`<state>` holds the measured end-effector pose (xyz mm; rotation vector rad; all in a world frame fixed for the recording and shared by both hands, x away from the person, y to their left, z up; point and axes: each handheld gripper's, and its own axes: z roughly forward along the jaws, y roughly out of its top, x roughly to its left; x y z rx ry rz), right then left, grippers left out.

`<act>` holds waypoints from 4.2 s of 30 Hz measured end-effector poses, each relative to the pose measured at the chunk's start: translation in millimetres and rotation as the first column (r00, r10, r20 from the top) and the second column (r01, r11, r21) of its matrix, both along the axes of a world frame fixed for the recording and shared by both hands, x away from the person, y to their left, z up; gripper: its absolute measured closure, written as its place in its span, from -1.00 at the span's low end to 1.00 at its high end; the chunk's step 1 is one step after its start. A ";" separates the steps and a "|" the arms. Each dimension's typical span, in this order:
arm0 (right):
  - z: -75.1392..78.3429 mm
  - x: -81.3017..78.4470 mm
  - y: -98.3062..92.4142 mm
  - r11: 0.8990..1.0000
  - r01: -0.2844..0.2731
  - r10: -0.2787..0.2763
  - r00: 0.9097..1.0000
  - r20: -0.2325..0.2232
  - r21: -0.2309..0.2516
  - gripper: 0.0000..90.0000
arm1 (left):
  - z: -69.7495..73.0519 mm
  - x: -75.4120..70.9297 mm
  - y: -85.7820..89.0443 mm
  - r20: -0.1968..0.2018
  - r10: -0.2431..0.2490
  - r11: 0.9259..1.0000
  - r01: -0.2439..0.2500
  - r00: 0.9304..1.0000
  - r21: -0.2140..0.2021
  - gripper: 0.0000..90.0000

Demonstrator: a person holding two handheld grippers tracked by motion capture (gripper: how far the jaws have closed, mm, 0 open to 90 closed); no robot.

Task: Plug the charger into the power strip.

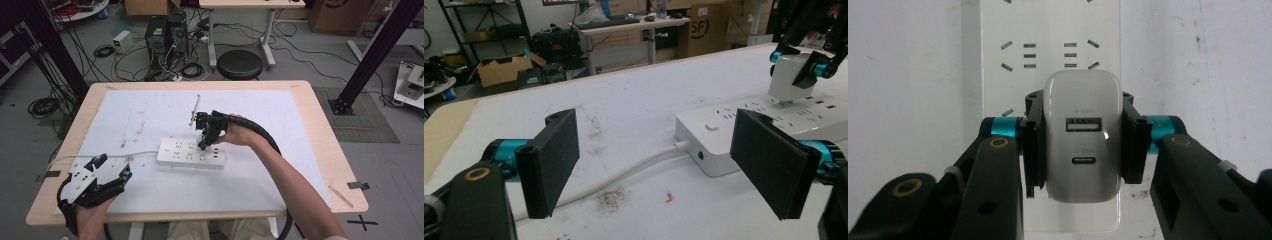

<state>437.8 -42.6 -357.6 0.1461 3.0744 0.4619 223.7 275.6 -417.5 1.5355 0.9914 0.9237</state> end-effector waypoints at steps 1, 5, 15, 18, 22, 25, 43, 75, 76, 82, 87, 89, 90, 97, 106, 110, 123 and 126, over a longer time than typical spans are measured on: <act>-0.2 0.6 -0.5 1.000 -0.002 0.002 1.000 -0.004 0.003 0.41 | 0.2 -0.2 -0.4 0.002 -0.002 1.000 0.002 1.000 -0.001 -0.56; -1.2 3.4 -2.4 1.000 -0.002 0.003 1.000 -0.023 0.021 0.41 | 1.0 -1.3 1.0 0.002 0.001 1.000 -0.001 1.000 0.000 -0.56; -9.4 3.2 -4.8 0.999 -0.028 0.028 0.999 -0.016 0.028 0.42 | 2.7 -2.7 3.3 0.001 0.002 1.000 -0.002 1.000 -0.001 -0.56; -10.6 2.0 -6.4 0.999 -0.023 0.023 1.000 -0.009 0.045 0.42 | 2.5 -3.5 3.9 -0.001 0.006 1.000 -0.006 1.000 -0.006 -0.56; -11.2 2.8 -7.0 0.998 -0.017 0.017 1.000 -0.014 0.053 0.42 | 2.4 -3.2 4.9 -0.002 0.008 1.000 -0.008 1.000 -0.007 -0.56; -11.5 2.6 -7.3 0.998 -0.013 0.014 1.000 -0.014 0.056 0.42 | 2.6 -2.6 5.0 -0.006 0.006 1.000 -0.006 1.000 -0.007 -0.56; -14.3 1.1 -8.7 0.996 -0.038 0.037 0.999 0.004 0.075 0.42 | 4.5 -0.1 1.9 -0.016 -0.013 1.000 0.013 1.000 0.003 -0.54; -20.3 1.9 -13.8 0.991 -0.033 0.034 0.999 -0.001 0.132 0.42 | 5.2 9.9 -7.7 -0.031 -0.044 0.999 0.045 0.999 0.009 -0.53; -20.3 1.9 -13.8 0.991 -0.033 0.034 0.999 -0.001 0.132 0.42 | 6.0 9.7 -8.9 -0.028 -0.047 0.999 0.047 0.999 0.016 -0.53; -21.3 -7.9 -14.0 0.991 -0.037 0.030 0.998 0.057 0.127 0.42 | 8.6 9.3 -9.3 -0.030 -0.052 0.998 0.053 0.998 0.019 -0.53; -22.4 1.5 -16.0 0.989 -0.023 0.025 1.000 -0.006 0.148 0.42 | 10.7 6.8 -8.9 -0.022 -0.050 0.999 0.051 0.998 0.020 -0.52; -22.1 1.5 -15.3 0.989 -0.030 0.030 1.000 0.003 0.145 0.42 | 10.1 6.2 -9.0 -0.027 -0.050 0.999 0.051 0.998 0.015 -0.52; -22.1 -2.0 -14.2 0.990 -0.043 0.039 0.999 0.026 0.137 0.42 | 9.5 5.8 -8.3 -0.027 -0.052 0.998 0.053 0.998 0.021 -0.52; -23.2 -3.5 -15.6 0.989 -0.030 0.026 0.999 0.030 0.147 0.42 | 8.0 6.8 -9.3 -0.031 -0.056 0.998 0.057 0.998 0.014 -0.51; -26.6 -4.2 -20.5 0.981 -0.045 0.038 0.998 0.040 0.188 0.42 | 12.5 0.5 -2.2 -0.024 -0.049 0.999 0.049 0.999 0.019 -0.48; -25.5 -6.8 -16.5 0.986 -0.046 0.037 0.998 0.060 0.161 0.42 | 9.7 0.4 -0.3 -0.028 -0.043 0.999 0.043 0.999 0.011 -0.47; -28.6 0.2 -16.2 0.983 -0.032 0.030 0.999 0.012 0.180 0.41 | 10.4 2.8 -0.4 -0.022 -0.050 0.999 0.050 0.999 0.005 -0.47; -27.6 -1.3 -15.4 0.985 -0.032 0.029 0.999 0.017 0.169 0.41 | 9.3 2.2 -0.6 -0.021 -0.049 0.999 0.049 0.999 0.006 -0.47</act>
